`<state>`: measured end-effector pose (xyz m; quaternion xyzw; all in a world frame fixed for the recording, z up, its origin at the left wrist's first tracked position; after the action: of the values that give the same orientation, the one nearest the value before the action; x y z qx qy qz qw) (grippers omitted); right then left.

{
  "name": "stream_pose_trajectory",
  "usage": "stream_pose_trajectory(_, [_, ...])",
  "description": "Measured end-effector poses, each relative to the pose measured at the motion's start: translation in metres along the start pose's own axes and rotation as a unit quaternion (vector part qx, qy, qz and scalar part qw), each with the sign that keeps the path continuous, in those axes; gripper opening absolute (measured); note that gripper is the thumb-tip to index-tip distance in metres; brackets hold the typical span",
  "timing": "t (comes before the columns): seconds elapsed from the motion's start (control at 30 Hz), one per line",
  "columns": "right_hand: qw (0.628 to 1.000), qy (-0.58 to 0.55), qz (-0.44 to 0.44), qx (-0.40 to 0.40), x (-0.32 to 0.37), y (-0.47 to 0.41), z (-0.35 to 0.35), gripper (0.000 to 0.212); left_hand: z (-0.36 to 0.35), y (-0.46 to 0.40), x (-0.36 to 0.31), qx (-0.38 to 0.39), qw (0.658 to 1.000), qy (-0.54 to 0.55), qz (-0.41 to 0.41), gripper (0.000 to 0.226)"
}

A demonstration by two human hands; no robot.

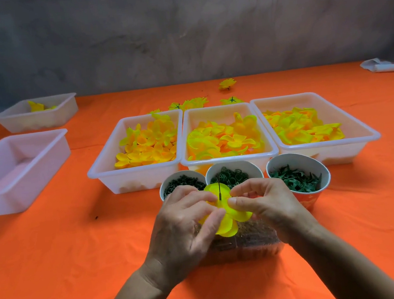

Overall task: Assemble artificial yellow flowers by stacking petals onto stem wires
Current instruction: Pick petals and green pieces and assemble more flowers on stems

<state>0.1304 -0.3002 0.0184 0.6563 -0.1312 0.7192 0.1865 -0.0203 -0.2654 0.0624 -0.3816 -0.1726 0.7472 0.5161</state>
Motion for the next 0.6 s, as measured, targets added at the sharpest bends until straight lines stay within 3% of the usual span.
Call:
stream_pose_trajectory(0.23, [1.0, 0.013, 0.008, -0.002, 0.002, 0.001, 0.0, 0.011, -0.008, -0.003, 0.029, -0.108, 0.972, 0.141, 0.154, 0.007])
stream_pose_trajectory(0.37, [1.0, 0.007, 0.01, 0.004, 0.002, 0.001, 0.0, 0.01, -0.018, -0.002, 0.042, -0.084, 0.953, 0.194, 0.217, 0.023])
stream_pose_trajectory(0.6, [1.0, -0.013, 0.0, 0.016, 0.0, 0.0, 0.0, 0.01, -0.019, -0.008, 0.045, -0.029, 0.956, 0.181, 0.231, 0.011])
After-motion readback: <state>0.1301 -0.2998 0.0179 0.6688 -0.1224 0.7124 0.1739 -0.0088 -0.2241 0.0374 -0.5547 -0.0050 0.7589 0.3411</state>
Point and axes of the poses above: each hand's wrist, its own y-axis away from the middle knuckle, its own z-axis out of the back of the hand, x = y × z, the point moved 8 cm from there along -y, towards the middle knuckle, and after that the axes turned 2 degrees about x, right-handed, at the moved point
